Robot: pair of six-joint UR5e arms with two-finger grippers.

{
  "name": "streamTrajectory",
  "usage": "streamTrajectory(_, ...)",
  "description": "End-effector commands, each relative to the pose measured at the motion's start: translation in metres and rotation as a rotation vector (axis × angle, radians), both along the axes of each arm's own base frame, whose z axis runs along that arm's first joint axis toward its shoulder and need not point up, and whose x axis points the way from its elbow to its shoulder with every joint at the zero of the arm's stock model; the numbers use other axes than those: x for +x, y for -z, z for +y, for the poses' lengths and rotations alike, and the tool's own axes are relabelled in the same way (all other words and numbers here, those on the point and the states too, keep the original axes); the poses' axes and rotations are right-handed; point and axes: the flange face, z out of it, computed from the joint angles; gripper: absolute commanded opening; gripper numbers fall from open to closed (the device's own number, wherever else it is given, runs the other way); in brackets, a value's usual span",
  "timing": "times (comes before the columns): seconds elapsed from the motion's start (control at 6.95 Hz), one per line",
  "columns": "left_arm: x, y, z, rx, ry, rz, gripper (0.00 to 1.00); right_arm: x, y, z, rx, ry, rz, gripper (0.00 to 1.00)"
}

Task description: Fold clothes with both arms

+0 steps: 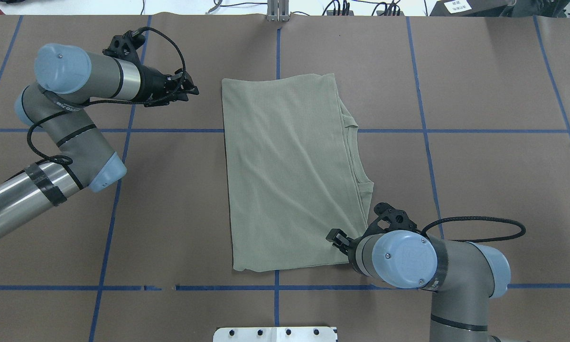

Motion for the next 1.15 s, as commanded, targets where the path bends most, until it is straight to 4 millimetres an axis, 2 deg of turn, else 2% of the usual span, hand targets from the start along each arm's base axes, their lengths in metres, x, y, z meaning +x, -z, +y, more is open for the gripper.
streamTrajectory(0.0, -0.001, -0.001, 0.0, -0.001, 0.001, -0.001, 0.42, -0.001, 0.0, -0.007, 0.002, -0.018, 0.001, 0.89)
streamTrajectory(0.29, -0.001, -0.002, 0.0, -0.002, 0.001, -0.002, 0.42, 0.003, -0.001, -0.014, 0.004, -0.031, 0.006, 0.87)
streamTrajectory(0.58, -0.001, -0.003, 0.0, -0.003, 0.001, -0.003, 0.42, 0.0, -0.007, -0.013, -0.002, -0.029, 0.018, 0.68)
streamTrajectory(0.72, -0.001, -0.003, 0.0, -0.003, 0.001, -0.003, 0.42, 0.001, -0.012, -0.012, -0.003, -0.029, 0.025, 0.55)
streamTrajectory(0.86, -0.001, -0.001, 0.0, -0.001, 0.001, -0.001, 0.42, 0.003, -0.011, -0.012, -0.004, -0.03, 0.023, 0.2)
streamTrajectory(1.01, -0.001, -0.001, 0.0, -0.001, 0.001, -0.001, 0.42, 0.004, -0.008, -0.013, -0.002, -0.02, 0.016, 0.0)
